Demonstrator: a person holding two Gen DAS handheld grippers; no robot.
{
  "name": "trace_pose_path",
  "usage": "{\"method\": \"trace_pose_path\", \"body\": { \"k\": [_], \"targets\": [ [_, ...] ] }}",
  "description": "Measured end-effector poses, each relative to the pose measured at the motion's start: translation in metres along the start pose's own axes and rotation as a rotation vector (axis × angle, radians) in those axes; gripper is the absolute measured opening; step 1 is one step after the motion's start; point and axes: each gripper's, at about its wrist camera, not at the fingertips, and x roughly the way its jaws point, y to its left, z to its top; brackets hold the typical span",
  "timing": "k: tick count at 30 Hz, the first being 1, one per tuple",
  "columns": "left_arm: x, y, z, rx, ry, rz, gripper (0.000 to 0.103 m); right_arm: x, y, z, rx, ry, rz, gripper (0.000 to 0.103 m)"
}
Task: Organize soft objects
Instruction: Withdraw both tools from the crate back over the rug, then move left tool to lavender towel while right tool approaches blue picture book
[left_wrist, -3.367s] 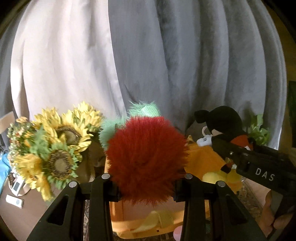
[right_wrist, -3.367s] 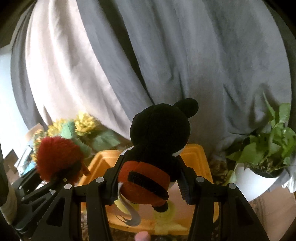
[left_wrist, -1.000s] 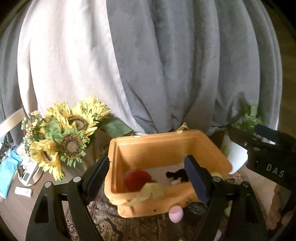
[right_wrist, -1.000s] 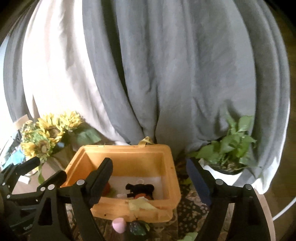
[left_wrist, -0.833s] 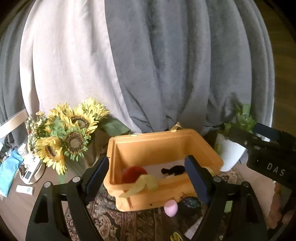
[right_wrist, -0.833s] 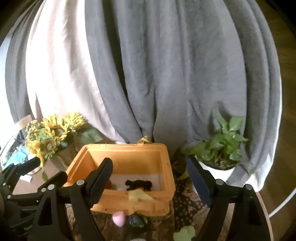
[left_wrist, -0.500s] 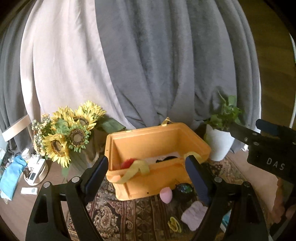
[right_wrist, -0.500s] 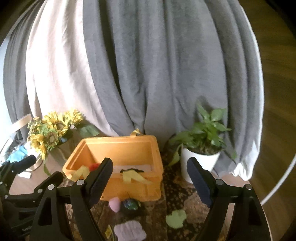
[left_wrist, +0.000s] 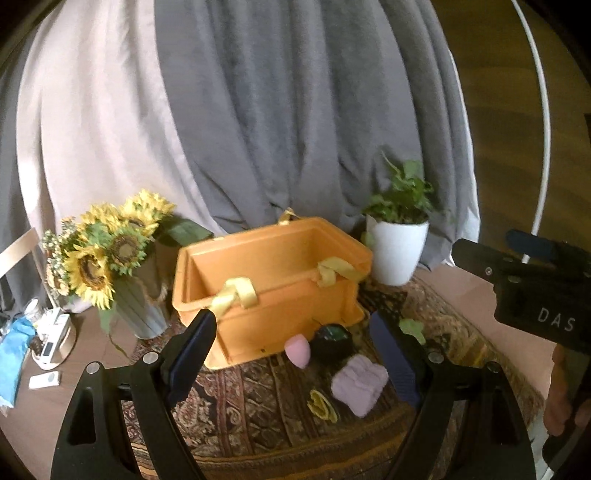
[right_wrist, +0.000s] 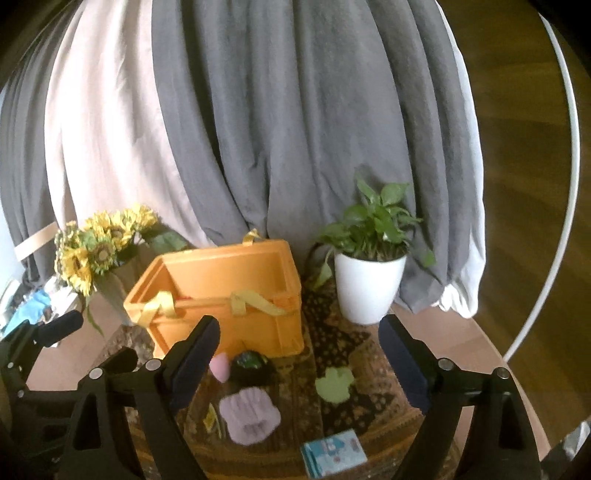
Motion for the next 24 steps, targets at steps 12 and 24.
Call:
{"method": "trace_pose_path", "body": {
  "k": [12,24],
  "targets": [
    [0.021,-0.019,-0.031,0.083,0.079,-0.07,0.086,0.012,-0.01,-0.04,0.003,0.149,-0.047,0.089],
    [0.051,-0.03,-0.054,0.141,0.165,-0.123,0.086,0.052,-0.016,-0.078,-0.014,0.383,-0.029,0.089]
  ]
}}
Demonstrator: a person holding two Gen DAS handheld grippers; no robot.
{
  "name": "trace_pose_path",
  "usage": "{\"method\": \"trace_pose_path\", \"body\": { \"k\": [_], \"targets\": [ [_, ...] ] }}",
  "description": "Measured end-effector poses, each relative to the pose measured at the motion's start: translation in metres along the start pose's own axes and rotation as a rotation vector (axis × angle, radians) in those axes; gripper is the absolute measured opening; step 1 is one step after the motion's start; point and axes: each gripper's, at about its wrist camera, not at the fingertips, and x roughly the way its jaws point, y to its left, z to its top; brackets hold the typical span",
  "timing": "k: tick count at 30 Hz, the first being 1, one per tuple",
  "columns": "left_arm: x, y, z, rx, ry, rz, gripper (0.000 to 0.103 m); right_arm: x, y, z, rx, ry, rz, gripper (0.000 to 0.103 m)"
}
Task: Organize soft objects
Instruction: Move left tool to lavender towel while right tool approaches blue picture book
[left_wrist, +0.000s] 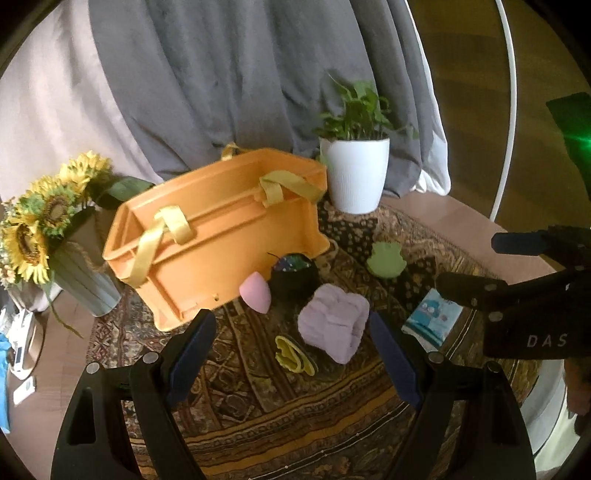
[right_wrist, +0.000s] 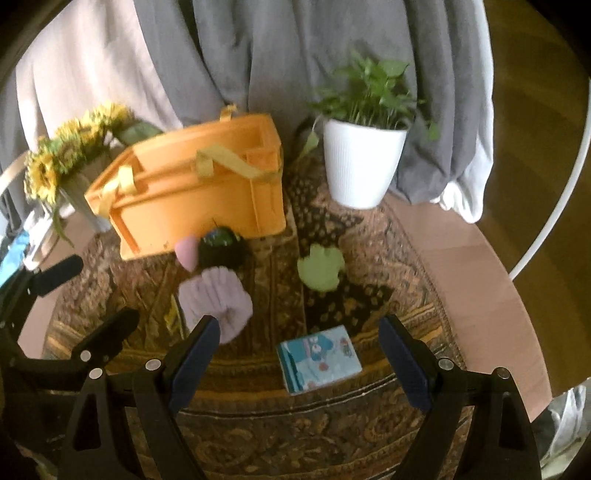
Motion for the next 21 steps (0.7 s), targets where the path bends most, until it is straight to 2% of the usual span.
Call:
{"method": "trace_pose_path", "body": {
  "k": [8,21],
  "targets": [
    [0.03,-0.004,-0.005,0.043,0.051,-0.041,0.086,0.032,-0.003,-0.004,-0.032,0.109,-0.023,0.089],
    [0.076,-0.016,-0.007,0.101,0.131,-0.096,0.086,0.083,-0.013,-0.013,-0.036,0.281,0.01,0.089]
  ]
}}
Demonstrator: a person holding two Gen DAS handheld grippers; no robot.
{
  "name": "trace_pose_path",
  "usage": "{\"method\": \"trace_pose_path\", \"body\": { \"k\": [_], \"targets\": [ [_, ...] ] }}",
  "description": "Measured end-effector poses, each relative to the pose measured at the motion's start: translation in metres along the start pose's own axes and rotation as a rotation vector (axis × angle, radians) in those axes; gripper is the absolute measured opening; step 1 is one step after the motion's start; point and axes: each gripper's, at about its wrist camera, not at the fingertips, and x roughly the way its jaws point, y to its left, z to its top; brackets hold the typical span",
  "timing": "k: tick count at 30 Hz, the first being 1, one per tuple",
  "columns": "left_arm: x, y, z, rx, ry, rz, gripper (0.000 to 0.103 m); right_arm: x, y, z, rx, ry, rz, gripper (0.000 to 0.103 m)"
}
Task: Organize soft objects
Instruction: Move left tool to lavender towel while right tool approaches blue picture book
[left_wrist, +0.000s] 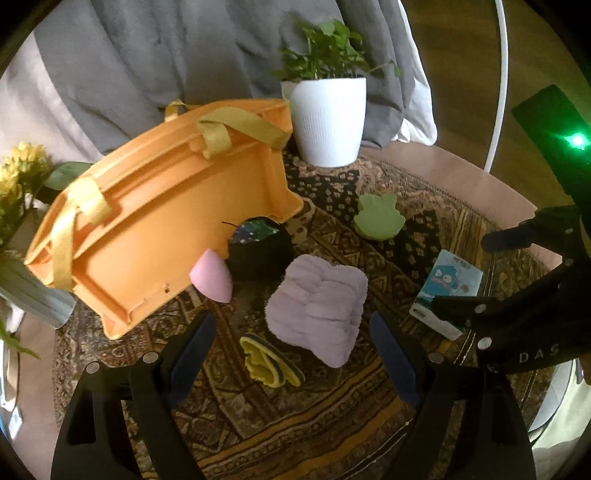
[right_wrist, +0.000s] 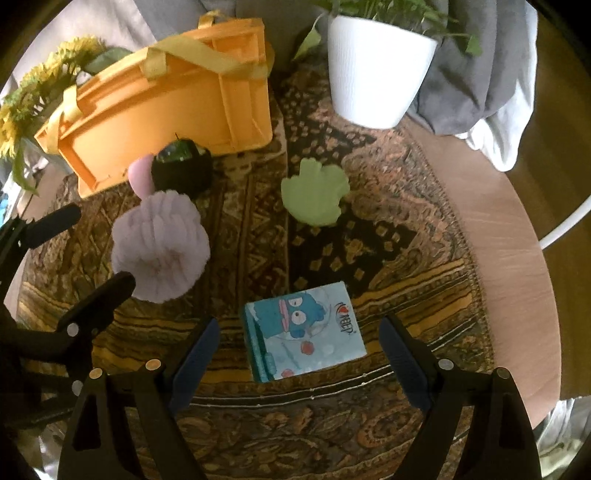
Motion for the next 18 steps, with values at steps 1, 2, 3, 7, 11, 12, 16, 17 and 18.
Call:
{"method": "trace_pose_path", "body": {
  "k": [1,2,3,7,11,12,16,17,18],
  "targets": [
    [0.004,-0.001,0.001,0.003,0.005,-0.006,0.086,0.003,0.0,0.0,-0.004,0.011,0.0,0.088],
    [0.006,-0.001,0.001,0.006,0.009,-0.01,0.086,0.006,-0.001,0.0,-0.006,0.017,-0.001,0.088],
    [0.009,-0.002,0.001,0.008,0.014,-0.012,0.086,0.008,-0.002,0.0,-0.007,0.022,-0.001,0.088],
    [0.02,-0.005,0.001,0.019,0.03,-0.02,0.086,0.018,-0.007,0.0,-0.006,0.053,0.004,0.088],
    [0.026,-0.006,0.002,0.02,0.04,-0.031,0.086,0.026,-0.013,0.001,0.01,0.071,0.026,0.088],
    [0.028,-0.006,0.003,0.017,0.042,-0.037,0.085,0.027,-0.014,0.002,0.012,0.072,0.033,0.088],
    [0.031,-0.006,0.005,0.012,0.045,-0.05,0.085,0.029,-0.019,0.004,0.025,0.078,0.045,0.088],
    [0.031,-0.006,0.006,0.014,0.045,-0.048,0.085,0.029,-0.019,0.004,0.026,0.079,0.047,0.088],
    [0.03,-0.007,0.006,0.02,0.041,-0.043,0.085,0.029,-0.019,0.004,0.025,0.081,0.05,0.088]
  ]
}}
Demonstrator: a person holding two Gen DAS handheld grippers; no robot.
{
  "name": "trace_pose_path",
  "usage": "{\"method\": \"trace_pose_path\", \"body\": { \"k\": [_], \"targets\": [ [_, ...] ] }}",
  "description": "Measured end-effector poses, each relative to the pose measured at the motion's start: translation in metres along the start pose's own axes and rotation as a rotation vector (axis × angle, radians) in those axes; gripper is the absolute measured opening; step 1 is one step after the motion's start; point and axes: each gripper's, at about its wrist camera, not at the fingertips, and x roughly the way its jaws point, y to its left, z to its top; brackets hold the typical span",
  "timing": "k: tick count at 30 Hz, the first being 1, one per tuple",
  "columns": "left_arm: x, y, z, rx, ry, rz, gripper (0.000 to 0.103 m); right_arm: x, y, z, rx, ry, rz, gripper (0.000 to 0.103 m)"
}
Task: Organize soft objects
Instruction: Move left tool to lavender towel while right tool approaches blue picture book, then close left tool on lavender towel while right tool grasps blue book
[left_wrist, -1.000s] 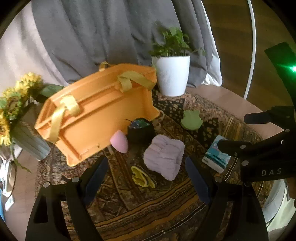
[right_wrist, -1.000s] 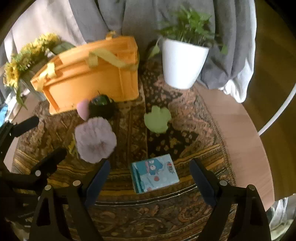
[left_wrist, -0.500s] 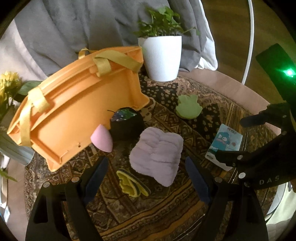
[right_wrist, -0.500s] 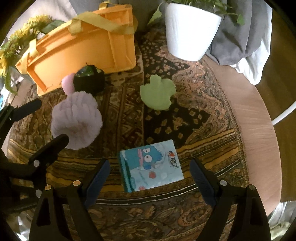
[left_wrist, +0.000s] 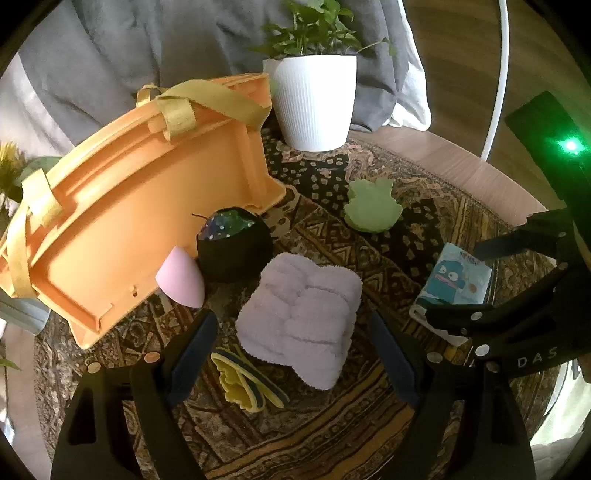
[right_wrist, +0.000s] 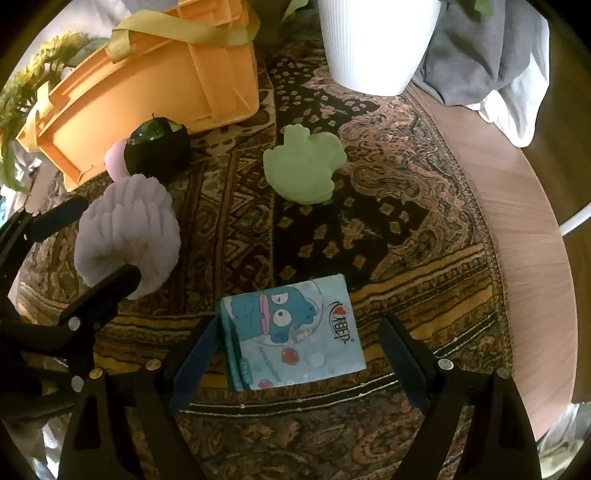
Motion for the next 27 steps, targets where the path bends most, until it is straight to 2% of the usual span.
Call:
{"method": "trace_pose_path", "body": {
  "k": [8,11,15,21,27],
  "targets": [
    [0.002,-0.002,-0.003,0.026,0.011,0.029,0.084,0.012,0.004,-0.002,-0.028,0.026,0.015,0.088],
    [0.004,-0.002,-0.003,0.017,0.006,0.019,0.077,0.015,0.004,-0.003,-0.024,0.028,0.028,0.086],
    [0.009,-0.003,-0.002,0.003,0.016,0.008,0.051,0.013,0.005,-0.005,-0.023,0.006,0.052,0.077],
    [0.002,-0.003,-0.002,-0.037,-0.008,0.008,0.042,0.007,0.004,-0.009,-0.007,-0.029,0.06,0.076],
    [-0.013,0.0,-0.003,-0.094,-0.032,0.016,0.042,-0.01,0.006,-0.011,0.01,-0.093,0.055,0.076]
  ]
}}
